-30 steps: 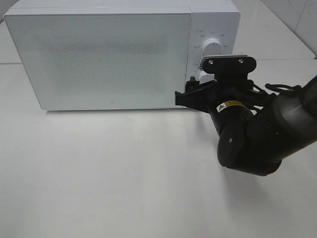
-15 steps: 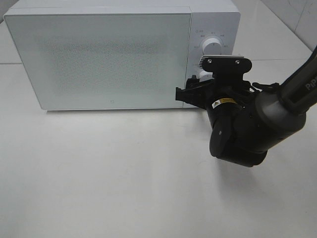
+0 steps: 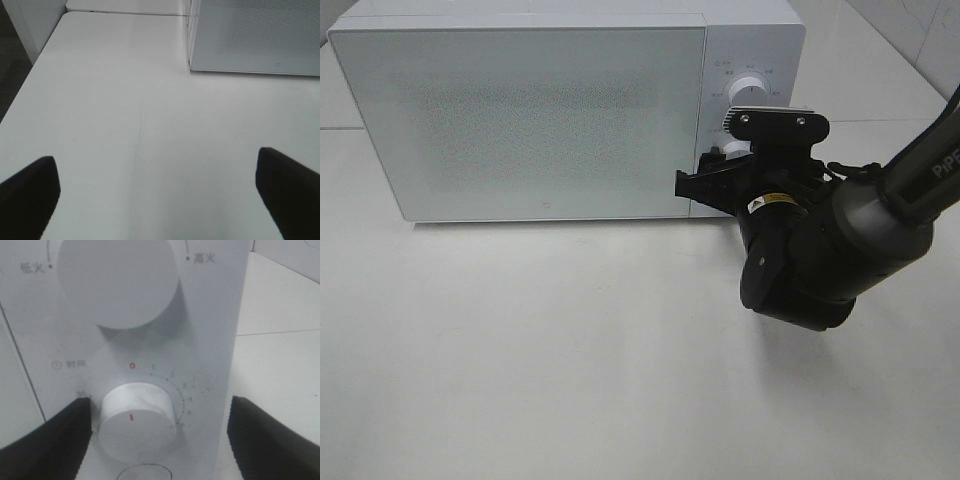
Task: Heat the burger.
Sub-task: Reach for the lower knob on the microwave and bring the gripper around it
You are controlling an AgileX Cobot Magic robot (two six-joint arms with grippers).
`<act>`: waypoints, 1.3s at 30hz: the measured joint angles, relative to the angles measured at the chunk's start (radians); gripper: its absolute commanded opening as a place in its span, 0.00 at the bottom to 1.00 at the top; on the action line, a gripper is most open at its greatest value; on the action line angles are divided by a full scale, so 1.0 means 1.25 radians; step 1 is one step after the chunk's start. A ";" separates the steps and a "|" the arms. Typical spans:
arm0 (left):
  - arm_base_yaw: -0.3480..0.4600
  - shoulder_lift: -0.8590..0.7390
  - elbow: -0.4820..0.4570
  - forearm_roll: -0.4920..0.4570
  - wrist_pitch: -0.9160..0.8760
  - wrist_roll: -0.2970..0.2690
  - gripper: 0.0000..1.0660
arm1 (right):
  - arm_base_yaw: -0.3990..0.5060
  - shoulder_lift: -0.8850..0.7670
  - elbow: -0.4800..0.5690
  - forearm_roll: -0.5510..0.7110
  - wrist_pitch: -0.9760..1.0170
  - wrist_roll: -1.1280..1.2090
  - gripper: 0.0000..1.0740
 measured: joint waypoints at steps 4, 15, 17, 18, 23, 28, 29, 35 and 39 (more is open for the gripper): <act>0.000 0.000 0.000 0.000 0.000 0.000 0.94 | 0.000 0.000 -0.004 -0.002 0.001 -0.001 0.49; 0.000 0.000 0.000 0.000 0.000 0.000 0.94 | 0.002 0.000 -0.007 -0.028 0.010 0.000 0.09; 0.000 0.000 0.000 0.000 0.000 0.000 0.94 | 0.002 0.000 -0.007 -0.028 0.010 0.000 0.08; 0.000 0.000 0.000 0.000 0.000 0.000 0.94 | 0.002 0.000 -0.007 -0.028 0.010 0.000 0.08; 0.000 0.000 0.000 0.000 0.000 0.000 0.94 | 0.002 0.000 -0.007 -0.028 0.010 0.000 0.08; 0.000 0.000 0.000 0.000 0.000 0.000 0.94 | 0.002 0.000 -0.007 -0.028 0.010 0.000 0.06; 0.000 0.000 0.000 0.000 0.000 0.000 0.94 | 0.002 0.000 -0.007 -0.028 0.010 0.000 0.05; 0.000 0.000 0.000 0.000 0.000 0.000 0.94 | 0.002 0.000 -0.007 -0.028 0.010 0.000 0.02; 0.000 0.000 0.000 0.000 0.000 0.000 0.94 | 0.002 0.000 -0.007 -0.028 0.010 0.022 0.00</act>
